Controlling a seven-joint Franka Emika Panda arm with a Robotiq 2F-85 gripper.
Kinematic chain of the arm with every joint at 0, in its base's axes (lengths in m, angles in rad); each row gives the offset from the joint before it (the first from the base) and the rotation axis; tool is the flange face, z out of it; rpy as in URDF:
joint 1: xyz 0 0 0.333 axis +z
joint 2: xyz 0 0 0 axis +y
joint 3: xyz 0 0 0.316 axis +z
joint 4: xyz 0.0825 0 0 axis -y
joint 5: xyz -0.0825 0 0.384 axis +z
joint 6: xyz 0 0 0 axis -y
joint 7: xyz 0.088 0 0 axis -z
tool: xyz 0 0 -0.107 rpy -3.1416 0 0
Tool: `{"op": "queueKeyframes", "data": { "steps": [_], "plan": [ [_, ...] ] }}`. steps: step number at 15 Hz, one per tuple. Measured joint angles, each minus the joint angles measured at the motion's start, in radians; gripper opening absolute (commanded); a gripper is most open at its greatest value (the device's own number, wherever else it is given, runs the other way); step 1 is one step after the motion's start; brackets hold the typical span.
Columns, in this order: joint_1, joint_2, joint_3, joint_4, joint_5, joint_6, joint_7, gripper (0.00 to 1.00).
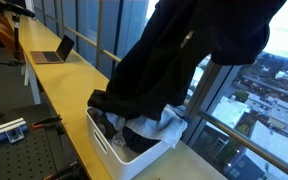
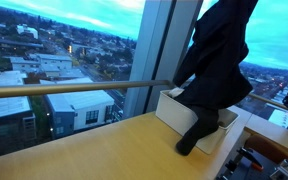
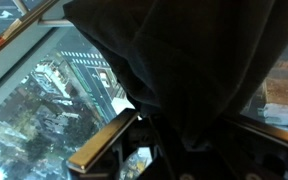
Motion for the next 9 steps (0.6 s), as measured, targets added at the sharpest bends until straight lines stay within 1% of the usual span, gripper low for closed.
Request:
{"op": "queueKeyframes", "data": {
  "steps": [3,6,9],
  "plan": [
    [0.004,0.05,0.015,-0.037,0.011,-0.068,-0.018,0.02],
    [0.054,0.054,0.044,-0.11,0.013,-0.153,0.0,0.02],
    [0.097,0.041,0.068,-0.213,0.025,-0.176,0.055,0.02]
  ]
}}
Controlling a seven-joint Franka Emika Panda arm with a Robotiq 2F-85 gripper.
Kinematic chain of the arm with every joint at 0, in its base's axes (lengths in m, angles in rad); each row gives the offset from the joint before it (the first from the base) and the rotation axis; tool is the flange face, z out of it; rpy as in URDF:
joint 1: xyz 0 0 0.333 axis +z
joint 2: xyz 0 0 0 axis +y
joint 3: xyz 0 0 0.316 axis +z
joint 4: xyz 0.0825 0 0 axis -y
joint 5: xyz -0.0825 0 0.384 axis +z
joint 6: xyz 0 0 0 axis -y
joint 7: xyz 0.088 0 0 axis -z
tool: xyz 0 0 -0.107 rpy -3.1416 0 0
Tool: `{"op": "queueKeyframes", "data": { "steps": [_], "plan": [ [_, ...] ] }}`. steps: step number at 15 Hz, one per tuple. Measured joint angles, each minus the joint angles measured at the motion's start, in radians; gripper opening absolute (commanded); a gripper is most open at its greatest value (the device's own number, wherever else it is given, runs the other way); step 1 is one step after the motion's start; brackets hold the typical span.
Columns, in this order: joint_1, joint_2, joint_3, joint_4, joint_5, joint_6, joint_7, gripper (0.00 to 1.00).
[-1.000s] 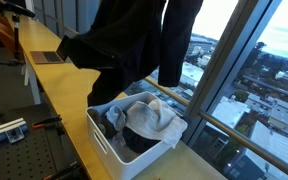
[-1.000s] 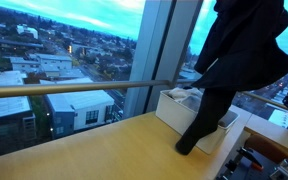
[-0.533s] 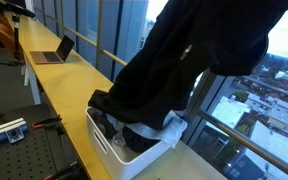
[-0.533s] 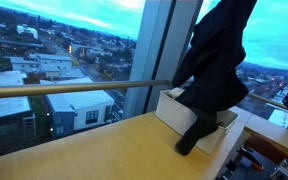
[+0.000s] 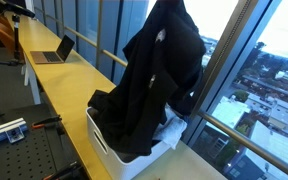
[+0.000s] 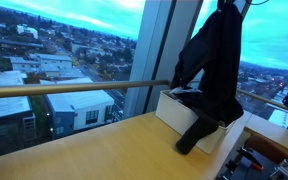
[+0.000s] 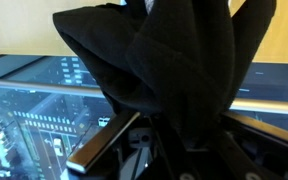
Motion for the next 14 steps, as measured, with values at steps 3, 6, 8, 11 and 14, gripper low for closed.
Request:
{"op": "queueKeyframes", "data": {
  "steps": [3,6,8,11,14],
  "plan": [
    [-0.004,-0.033,0.008,-0.15,0.049,0.018,0.048,0.02],
    [-0.04,-0.074,0.007,-0.315,0.1,0.076,0.077,0.02],
    [-0.069,-0.105,0.006,-0.424,0.129,0.126,0.088,0.02],
    [-0.106,-0.154,0.005,-0.594,0.179,0.228,0.09,0.02],
    [-0.096,-0.19,-0.02,-0.769,0.233,0.395,0.083,0.02]
  ]
}}
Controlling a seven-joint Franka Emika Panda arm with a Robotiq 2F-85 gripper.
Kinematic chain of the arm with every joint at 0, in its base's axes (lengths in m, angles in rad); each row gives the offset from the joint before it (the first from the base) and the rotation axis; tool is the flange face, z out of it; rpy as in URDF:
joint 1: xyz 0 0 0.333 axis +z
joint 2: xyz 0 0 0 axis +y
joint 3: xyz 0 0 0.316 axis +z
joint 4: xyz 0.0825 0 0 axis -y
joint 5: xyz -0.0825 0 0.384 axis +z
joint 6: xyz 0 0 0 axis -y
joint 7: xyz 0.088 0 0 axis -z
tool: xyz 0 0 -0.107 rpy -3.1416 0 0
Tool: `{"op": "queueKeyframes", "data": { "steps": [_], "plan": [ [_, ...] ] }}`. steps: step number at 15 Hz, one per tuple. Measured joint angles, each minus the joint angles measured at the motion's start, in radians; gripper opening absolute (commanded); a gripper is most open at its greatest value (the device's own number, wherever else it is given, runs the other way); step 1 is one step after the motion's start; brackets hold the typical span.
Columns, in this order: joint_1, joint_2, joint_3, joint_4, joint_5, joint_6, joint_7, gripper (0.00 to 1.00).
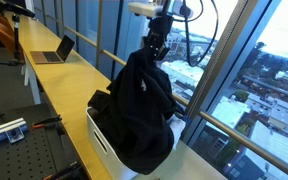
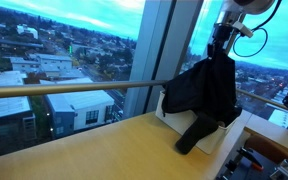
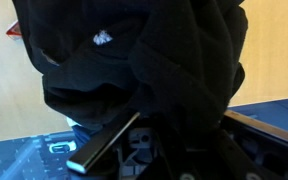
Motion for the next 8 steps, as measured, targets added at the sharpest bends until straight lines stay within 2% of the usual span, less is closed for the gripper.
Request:
{"op": "queueKeyframes", "data": {
  "steps": [4,8],
  "plan": [
    [0.044,-0.021,-0.024,-0.225,-0.011,0.269,-0.002,0.02],
    [0.052,-0.01,-0.074,-0.364,-0.034,0.399,-0.004,0.02]
  ]
}}
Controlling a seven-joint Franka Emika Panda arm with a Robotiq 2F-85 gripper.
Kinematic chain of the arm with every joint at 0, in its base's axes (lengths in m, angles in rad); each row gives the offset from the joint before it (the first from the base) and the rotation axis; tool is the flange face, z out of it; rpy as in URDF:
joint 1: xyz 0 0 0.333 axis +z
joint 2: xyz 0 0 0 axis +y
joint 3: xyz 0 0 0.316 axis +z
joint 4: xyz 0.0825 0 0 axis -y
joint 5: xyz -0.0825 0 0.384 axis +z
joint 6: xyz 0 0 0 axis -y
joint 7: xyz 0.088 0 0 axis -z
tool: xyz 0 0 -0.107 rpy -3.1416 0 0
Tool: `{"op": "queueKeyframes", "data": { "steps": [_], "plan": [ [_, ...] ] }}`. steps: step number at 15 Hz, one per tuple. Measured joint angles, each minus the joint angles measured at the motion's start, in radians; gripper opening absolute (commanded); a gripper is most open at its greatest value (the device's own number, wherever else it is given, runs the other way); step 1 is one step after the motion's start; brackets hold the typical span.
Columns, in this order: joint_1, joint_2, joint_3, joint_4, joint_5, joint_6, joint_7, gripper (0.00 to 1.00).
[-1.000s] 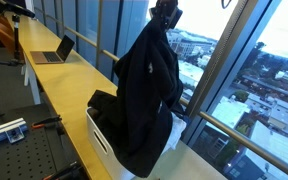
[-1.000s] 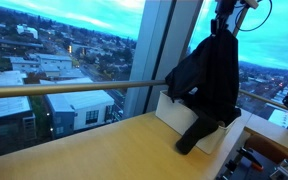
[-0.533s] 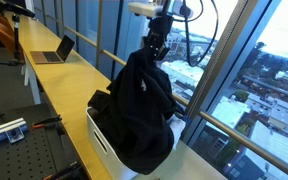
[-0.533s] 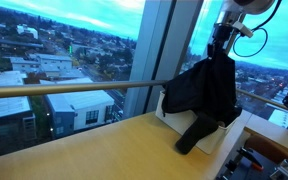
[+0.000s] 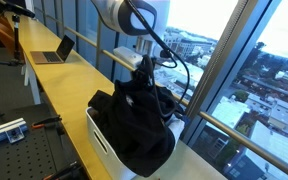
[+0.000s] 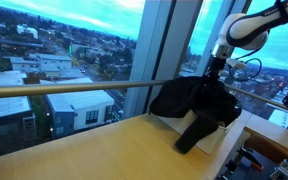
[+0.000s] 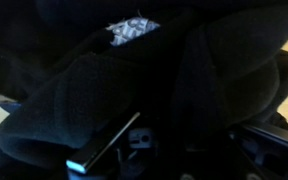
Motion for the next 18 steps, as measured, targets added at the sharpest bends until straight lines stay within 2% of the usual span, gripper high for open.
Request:
{"op": "queueKeyframes", "data": {
  "steps": [3,6,14,18],
  "plan": [
    [-0.005,0.032,-0.04,-0.057,-0.001,0.035,-0.007,0.02],
    [-0.013,0.084,-0.055,-0.06,-0.001,0.077,-0.015,0.02],
    [-0.012,0.284,-0.054,0.094,0.004,0.088,-0.037,0.02],
    [-0.012,0.368,-0.054,0.169,0.006,0.046,-0.037,0.02]
  ]
}}
